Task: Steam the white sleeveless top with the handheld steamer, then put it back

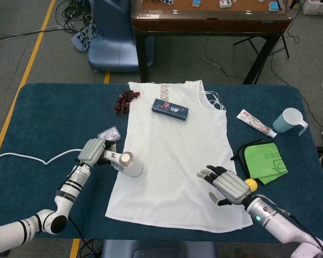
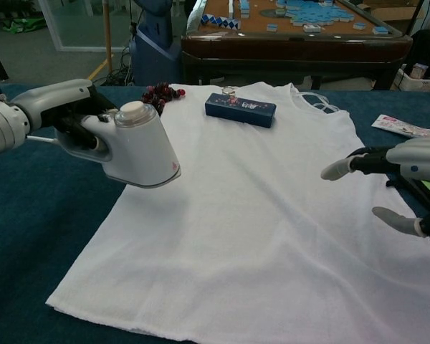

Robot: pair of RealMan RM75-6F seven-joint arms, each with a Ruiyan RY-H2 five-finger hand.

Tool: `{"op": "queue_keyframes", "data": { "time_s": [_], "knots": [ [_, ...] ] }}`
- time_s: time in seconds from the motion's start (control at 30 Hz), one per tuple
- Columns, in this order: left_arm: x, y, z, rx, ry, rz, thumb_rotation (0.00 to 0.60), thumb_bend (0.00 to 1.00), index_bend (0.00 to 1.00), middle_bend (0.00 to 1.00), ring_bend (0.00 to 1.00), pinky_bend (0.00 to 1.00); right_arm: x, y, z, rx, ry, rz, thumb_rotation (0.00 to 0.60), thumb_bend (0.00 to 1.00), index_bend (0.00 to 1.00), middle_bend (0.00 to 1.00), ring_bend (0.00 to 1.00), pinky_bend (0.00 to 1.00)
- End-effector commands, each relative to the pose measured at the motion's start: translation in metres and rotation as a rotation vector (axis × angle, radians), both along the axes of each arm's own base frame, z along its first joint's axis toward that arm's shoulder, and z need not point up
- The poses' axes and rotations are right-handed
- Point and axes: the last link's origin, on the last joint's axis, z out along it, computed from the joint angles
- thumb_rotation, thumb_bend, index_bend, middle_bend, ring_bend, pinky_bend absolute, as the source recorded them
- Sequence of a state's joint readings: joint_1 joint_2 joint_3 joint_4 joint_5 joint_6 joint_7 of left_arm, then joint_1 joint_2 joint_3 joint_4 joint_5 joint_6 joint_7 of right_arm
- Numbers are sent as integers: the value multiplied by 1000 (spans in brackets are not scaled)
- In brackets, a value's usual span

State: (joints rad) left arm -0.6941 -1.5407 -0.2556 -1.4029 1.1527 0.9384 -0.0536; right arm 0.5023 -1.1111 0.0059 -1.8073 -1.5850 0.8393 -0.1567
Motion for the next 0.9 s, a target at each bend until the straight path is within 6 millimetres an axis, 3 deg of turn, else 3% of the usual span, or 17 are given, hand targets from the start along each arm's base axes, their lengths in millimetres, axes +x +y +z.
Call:
{"op": "queue_keyframes", "data": {
  "time_s": [0.03, 0.23, 0.47, 0.9],
  "knots": [
    [5, 1, -14, -12, 35, -34, 600, 200, 814, 770, 641, 645, -2, 3, -9, 33, 23, 1, 431, 573, 98, 140, 68, 151],
    [13, 7, -32, -16, 56, -66, 600, 200, 814, 771, 641, 645, -5, 8, -22, 70, 51, 2, 421, 573, 98, 140, 67, 151],
    [22, 12, -51, -13, 75, -95, 600, 200, 814, 771, 641, 645, -10, 10, -32, 99, 80, 4, 362, 573, 98, 140, 67, 141],
    [23, 18, -76, 7, 140, -130, 600, 200, 814, 770, 638, 645, -20, 13, -42, 121, 108, -7, 363, 571, 98, 140, 67, 139]
  ]
}}
